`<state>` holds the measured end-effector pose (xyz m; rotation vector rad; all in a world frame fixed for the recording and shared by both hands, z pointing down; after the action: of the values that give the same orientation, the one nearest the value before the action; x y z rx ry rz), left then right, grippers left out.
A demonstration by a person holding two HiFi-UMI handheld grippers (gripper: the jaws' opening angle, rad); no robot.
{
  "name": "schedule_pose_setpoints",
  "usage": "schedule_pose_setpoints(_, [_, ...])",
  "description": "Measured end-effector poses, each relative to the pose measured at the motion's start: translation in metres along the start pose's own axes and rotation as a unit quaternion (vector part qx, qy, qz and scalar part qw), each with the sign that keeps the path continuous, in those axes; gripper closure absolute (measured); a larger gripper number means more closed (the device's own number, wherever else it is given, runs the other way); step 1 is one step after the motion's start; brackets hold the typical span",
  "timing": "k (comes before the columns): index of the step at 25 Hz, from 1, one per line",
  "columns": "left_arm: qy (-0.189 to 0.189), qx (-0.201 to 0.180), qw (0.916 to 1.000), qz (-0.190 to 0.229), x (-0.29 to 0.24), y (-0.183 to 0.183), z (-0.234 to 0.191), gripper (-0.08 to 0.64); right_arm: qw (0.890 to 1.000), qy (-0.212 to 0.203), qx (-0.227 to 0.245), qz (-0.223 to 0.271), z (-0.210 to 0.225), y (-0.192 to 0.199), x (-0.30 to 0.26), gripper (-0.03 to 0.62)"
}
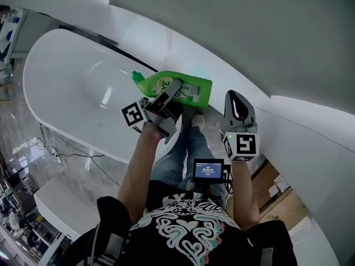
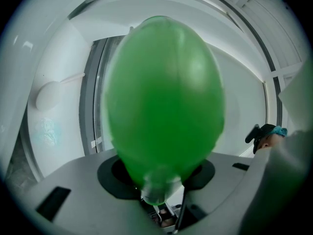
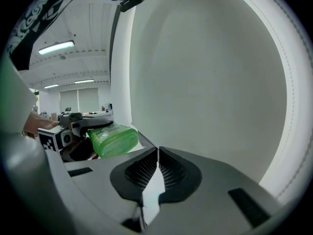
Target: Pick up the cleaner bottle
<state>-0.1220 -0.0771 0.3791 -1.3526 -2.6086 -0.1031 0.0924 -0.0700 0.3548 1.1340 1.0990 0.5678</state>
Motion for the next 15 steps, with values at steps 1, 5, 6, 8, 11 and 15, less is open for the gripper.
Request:
schedule_pose_setpoints(1, [0.001, 0.000, 1.0000, 0.000, 0.000, 0.000, 0.000, 0.365, 1.000, 0.000, 0.000, 0.003, 0.000, -0.001, 0.000, 0.563])
schedule_pose_setpoints(5, [0.001, -0.008, 1.0000, -0.002, 0.001, 0.000, 0.004, 0.365, 1.000, 0.003, -0.004, 0.017, 0.003, -0.004, 0.001, 0.563])
schedule_pose_setpoints(6, [0.001, -0.009, 1.0000, -0.003, 0.000, 0.001, 0.004, 0.365, 1.000, 0.003, -0.005, 0.019, 0.004, -0.003, 0.001, 0.563])
schedule_pose_setpoints(8, [0.001, -0.010, 0.9999, -0.005, 0.000, 0.001, 0.004, 0.365, 1.000, 0.004, -0.008, 0.020, 0.006, 0.001, 0.000, 0.563])
schedule_pose_setpoints(11, [-0.003, -0.012, 0.9999, -0.008, 0.000, 0.002, 0.004, 0.365, 1.000, 0.008, -0.013, 0.021, 0.010, 0.005, -0.001, 0.563])
schedule_pose_setpoints(15, [-0.008, -0.017, 0.9998, -0.007, -0.001, 0.001, 0.007, 0.365, 1.000, 0.008, -0.013, 0.018, 0.016, 0.007, -0.001, 0.563])
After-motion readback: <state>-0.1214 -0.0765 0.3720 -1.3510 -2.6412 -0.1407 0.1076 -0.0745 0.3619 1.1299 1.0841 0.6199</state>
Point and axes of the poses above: the fingertips, and each gripper's own axes: x backward along the fingers, z to its right, y out of its underside, the point moved 6 cm from there along x, backward along the fingers, and after that the axes turned 7 degrees about y, right-handed, at the moved point
